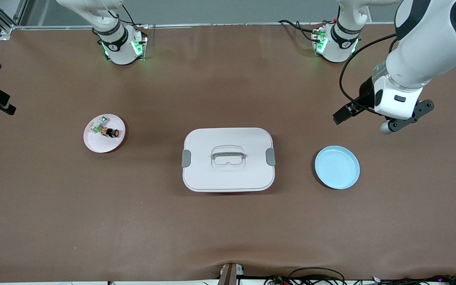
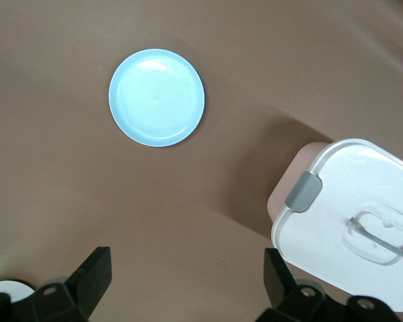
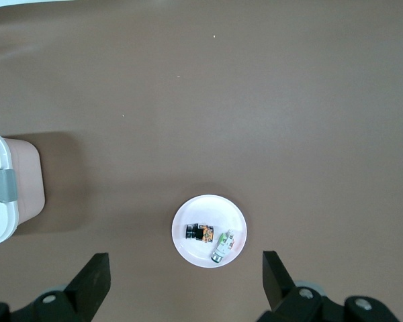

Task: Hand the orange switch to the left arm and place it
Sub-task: 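Move the right gripper toward the white plate while the left gripper lowers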

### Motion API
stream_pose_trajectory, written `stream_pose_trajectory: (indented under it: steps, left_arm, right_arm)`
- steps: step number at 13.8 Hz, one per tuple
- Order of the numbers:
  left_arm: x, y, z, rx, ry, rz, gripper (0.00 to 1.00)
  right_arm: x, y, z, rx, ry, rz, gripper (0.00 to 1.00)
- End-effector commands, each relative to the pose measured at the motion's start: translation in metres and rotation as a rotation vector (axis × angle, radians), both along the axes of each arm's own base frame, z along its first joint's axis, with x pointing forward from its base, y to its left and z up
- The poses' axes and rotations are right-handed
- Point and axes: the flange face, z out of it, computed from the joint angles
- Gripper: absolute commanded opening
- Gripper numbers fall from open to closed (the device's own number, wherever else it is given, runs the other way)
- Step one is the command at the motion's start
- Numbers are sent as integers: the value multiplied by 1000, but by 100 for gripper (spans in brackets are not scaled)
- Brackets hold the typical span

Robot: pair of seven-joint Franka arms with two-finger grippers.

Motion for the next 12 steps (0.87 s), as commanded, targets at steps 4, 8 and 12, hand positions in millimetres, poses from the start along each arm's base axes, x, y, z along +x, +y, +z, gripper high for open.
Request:
stream_pose_trajectory:
  steps: [4,8,12]
  left_arm:
    - [10,25,6,13,-20,36,100]
    - [16,41,6,4,-28,73,100]
    - [20,57,7,4,-30,94,100]
  right_arm:
    - [-1,0,-5,3,7,-9,100]
    - [2,12,-5,-20,-4,10,100]
    - [2,-7,-16,2,41,-30,100]
